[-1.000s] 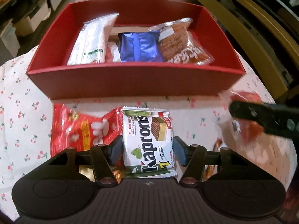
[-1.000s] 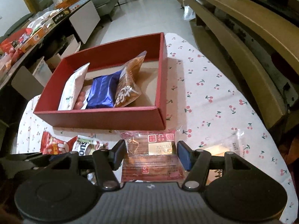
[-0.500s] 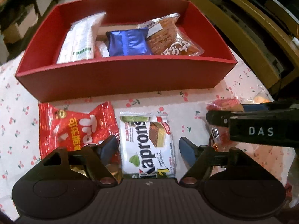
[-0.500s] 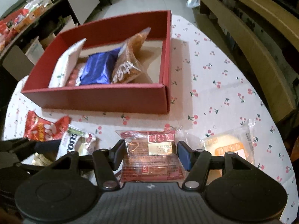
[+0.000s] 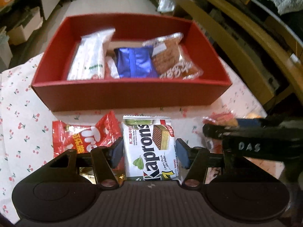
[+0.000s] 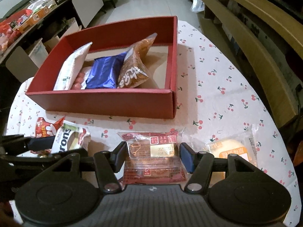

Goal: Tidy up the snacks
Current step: 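Lift the pastry pack and Kaprons wafer and carry both over the red box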

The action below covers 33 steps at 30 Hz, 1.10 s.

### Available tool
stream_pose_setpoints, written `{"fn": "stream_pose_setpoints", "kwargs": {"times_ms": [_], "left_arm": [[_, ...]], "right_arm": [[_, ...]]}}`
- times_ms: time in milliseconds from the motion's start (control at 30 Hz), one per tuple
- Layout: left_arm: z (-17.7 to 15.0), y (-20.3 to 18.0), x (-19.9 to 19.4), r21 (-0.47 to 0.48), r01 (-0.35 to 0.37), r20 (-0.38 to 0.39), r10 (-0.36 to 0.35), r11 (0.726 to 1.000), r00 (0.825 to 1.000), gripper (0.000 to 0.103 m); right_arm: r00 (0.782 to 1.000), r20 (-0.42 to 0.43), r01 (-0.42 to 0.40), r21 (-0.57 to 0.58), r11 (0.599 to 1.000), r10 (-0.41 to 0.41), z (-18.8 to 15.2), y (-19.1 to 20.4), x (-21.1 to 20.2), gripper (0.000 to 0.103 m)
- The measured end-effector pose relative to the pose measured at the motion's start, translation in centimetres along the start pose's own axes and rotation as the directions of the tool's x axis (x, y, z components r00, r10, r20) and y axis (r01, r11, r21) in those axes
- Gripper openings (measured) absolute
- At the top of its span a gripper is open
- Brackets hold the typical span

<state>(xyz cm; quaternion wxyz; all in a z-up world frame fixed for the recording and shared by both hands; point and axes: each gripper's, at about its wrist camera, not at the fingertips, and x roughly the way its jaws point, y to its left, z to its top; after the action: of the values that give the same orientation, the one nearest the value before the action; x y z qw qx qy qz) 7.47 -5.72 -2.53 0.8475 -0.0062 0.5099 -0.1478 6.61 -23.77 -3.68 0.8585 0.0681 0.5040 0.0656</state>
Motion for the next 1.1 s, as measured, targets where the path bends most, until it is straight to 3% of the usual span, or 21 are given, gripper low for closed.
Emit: {"fn": "stream_pose_setpoints", "kwargs": {"times_ms": [500,1100], "left_arm": [[1.2,0.6,-3.2,-0.031,0.061,0.082,-0.058,0.998,0.995,0.065],[3.1,1.0,-4.0,-0.035,0.047,0.136,-0.042,0.998,0.99,0.065]], "right_arm": [[0.996,0.094,-0.015,0.032,0.999,0.012,-0.8,1.9,-3.5,0.072],[0.989,0.144,-0.017,0.04,0.999,0.011,0.7,2.4,-4.3,0.072]]}}
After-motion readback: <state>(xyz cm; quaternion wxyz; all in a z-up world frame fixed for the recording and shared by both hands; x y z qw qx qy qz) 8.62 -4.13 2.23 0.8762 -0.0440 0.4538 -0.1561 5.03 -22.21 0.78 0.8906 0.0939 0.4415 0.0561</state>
